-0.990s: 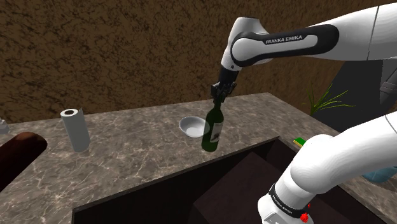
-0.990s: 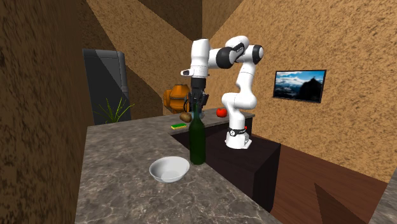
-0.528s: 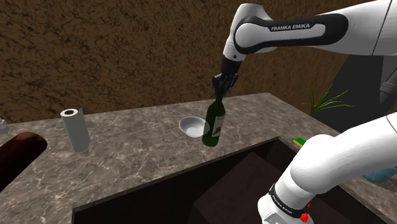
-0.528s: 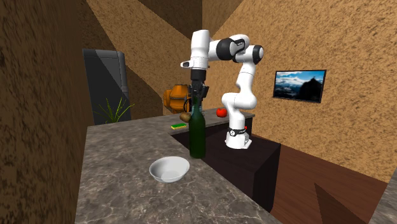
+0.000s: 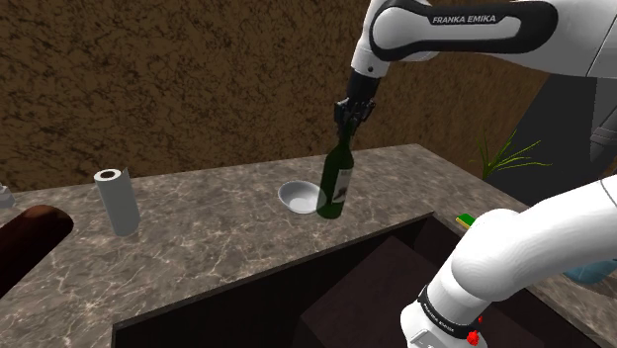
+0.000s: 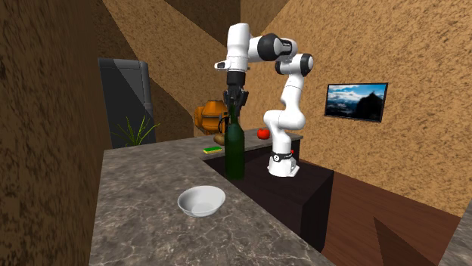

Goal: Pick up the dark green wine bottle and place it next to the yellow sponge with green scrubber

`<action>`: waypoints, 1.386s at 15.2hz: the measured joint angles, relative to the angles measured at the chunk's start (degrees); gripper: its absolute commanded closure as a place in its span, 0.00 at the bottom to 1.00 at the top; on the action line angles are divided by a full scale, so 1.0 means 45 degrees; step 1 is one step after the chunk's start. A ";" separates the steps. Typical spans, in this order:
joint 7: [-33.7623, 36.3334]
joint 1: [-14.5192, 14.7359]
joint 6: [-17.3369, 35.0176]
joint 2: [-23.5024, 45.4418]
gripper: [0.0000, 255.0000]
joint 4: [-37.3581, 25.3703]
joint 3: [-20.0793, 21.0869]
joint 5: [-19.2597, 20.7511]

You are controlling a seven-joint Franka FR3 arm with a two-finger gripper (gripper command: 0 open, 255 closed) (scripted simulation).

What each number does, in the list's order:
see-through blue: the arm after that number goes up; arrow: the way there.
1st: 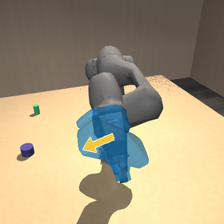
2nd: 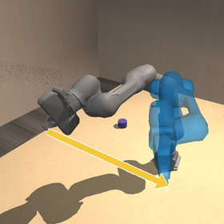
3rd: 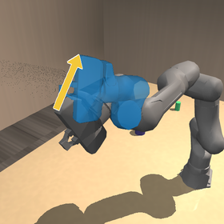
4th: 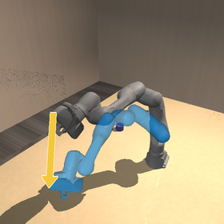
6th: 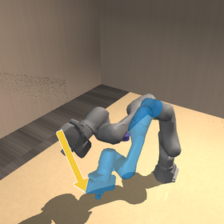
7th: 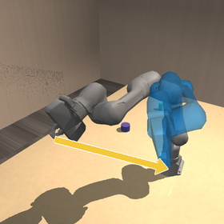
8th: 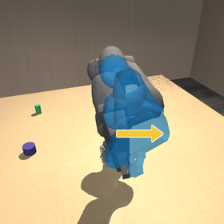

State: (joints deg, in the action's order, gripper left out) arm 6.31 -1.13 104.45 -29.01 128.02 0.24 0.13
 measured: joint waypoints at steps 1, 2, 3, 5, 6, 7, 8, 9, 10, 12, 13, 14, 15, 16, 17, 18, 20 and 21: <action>0.0006 0.0001 -0.0185 0.0061 1.00 -0.0245 0.0004 -0.0001; 0.0008 0.0002 -0.0337 0.0065 1.00 -0.0402 0.0006 -0.0002; -0.0004 -0.0002 -0.0513 0.0065 1.00 -0.0578 -0.0003 0.0001; -0.0023 -0.0008 -0.0813 0.0151 1.00 -0.0963 -0.0016 0.0006; -0.0036 -0.0012 -0.0995 0.0120 1.00 -0.1114 -0.0026 0.0010; -0.0032 -0.0010 -0.1155 0.0138 1.00 -0.1294 -0.0022 0.0008; -0.0026 -0.0009 -0.1339 0.0193 1.00 -0.1532 -0.0018 0.0006; -0.0040 -0.0013 -0.1468 0.0254 1.00 -0.1723 -0.0027 0.0011; -0.0028 -0.0009 -0.1642 0.0288 1.00 -0.1931 -0.0018 0.0007; -0.0041 -0.0013 -0.2016 0.0328 1.00 -0.2343 -0.0026 0.0010; -0.0033 -0.0010 -0.2183 0.0392 1.00 -0.2576 -0.0020 0.0008; -0.0019 -0.0007 -0.2330 0.0454 1.00 -0.2782 -0.0010 0.0004; -0.0007 -0.0003 -0.2484 0.0483 1.00 -0.2967 0.0000 0.0002; -0.0025 -0.0008 -0.2671 0.0561 1.00 -0.3233 -0.0012 0.0006; -0.0018 -0.0007 -0.2827 0.0583 1.00 -0.3410 -0.0009 0.0004; -0.0006 -0.0003 -0.3018 0.0654 1.00 -0.3671 0.0002 0.0001; 0.0002 -0.0001 -0.3341 0.0760 1.00 -0.4102 0.0008 -0.0001; -0.0021 -0.0007 -0.3496 0.0804 1.00 -0.4299 -0.0008 0.0005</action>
State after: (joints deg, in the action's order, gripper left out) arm 6.22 -1.17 88.72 -25.39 108.68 0.20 0.15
